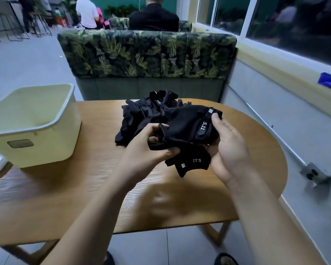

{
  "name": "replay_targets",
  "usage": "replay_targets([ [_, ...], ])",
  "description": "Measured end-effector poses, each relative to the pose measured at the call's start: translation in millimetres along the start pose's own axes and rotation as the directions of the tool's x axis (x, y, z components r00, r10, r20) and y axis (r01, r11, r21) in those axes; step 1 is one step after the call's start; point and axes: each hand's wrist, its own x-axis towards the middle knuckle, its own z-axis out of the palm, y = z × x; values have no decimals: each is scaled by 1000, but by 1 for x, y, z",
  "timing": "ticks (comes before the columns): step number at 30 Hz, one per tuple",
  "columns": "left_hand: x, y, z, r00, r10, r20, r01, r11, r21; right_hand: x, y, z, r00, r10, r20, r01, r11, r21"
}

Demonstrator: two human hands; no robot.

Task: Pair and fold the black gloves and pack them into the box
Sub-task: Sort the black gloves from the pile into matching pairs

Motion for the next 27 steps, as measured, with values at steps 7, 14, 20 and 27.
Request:
replay_targets([
  [7, 17, -5, -16, 993, -108, -37, 101, 983, -151, 12, 0, -9, 1000, -19, 6, 18, 989, 146],
  [14, 34, -15, -38, 972, -114, -203, 107, 993, -50, 14, 0, -20, 998, 30, 52, -37, 990, 136],
  [20, 38, -40, -64, 918, -103, -384, 189, 962, 194, 13, 7, -23, 992, 86, 95, -97, 988, 120],
  [27, 18, -18, -43, 921, 213, -327, -29, 873, 487, 1, 11, -23, 985, 68, 156, -57, 996, -75],
])
